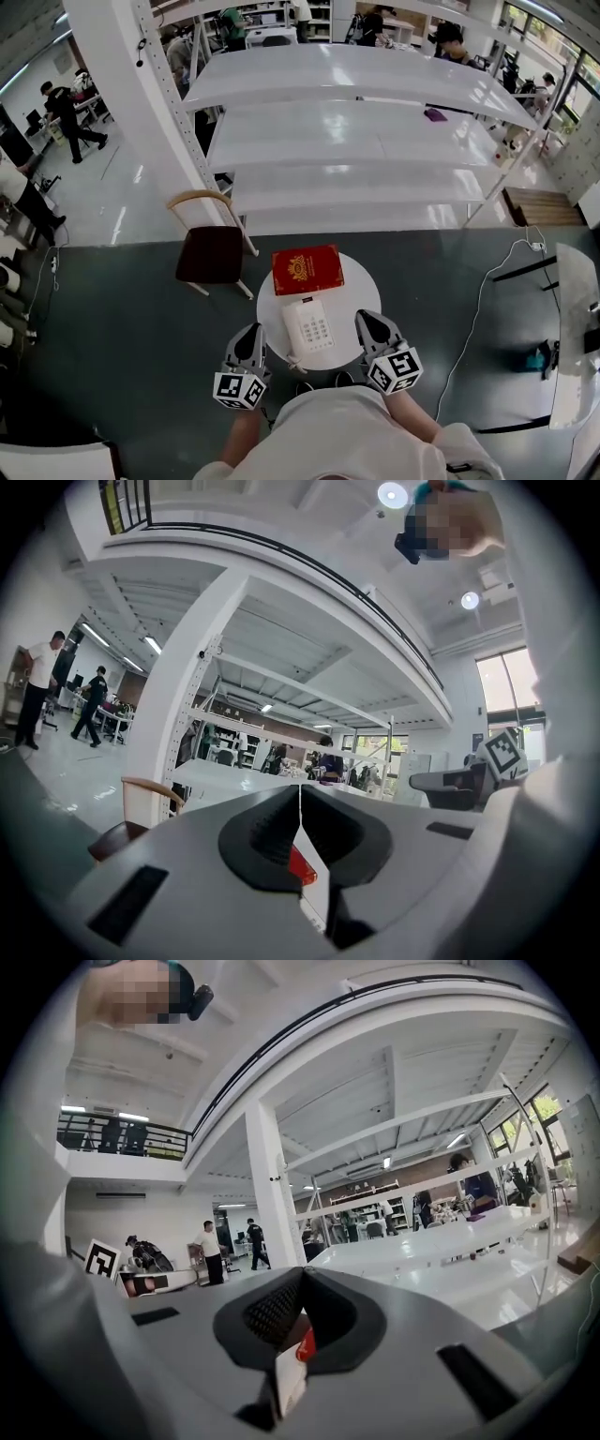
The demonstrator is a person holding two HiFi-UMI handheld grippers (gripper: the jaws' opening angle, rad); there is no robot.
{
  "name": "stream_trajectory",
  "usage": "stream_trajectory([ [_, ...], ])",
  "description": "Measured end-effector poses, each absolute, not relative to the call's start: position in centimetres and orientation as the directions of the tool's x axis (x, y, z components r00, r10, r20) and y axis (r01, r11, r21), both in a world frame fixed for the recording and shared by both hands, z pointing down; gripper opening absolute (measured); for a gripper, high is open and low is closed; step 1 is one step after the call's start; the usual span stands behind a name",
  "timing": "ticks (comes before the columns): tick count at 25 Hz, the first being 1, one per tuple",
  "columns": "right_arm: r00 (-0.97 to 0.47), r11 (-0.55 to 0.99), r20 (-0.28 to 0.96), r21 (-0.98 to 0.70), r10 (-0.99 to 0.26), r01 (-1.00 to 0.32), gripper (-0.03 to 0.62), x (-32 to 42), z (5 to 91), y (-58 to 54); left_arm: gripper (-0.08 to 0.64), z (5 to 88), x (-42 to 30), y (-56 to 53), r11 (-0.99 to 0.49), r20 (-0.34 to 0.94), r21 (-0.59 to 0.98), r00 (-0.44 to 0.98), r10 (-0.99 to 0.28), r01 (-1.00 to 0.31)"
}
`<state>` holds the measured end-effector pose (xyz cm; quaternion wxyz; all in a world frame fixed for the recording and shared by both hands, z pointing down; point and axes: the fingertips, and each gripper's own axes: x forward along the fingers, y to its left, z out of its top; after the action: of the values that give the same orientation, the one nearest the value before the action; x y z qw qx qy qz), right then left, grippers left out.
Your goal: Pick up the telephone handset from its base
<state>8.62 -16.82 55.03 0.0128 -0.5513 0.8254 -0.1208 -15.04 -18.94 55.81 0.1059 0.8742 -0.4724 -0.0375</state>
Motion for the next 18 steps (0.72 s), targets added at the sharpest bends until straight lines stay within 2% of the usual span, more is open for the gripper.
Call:
stream_trajectory([
  [18, -0.483, 0.446, 0.117, -0.248, -0.868, -0.860, 0.009, 9.9, 55.8, -18.1, 0.021, 55.5, -12.6, -19.5, -0.478, 0.045, 0.228, 0.500, -0.865, -0.848],
])
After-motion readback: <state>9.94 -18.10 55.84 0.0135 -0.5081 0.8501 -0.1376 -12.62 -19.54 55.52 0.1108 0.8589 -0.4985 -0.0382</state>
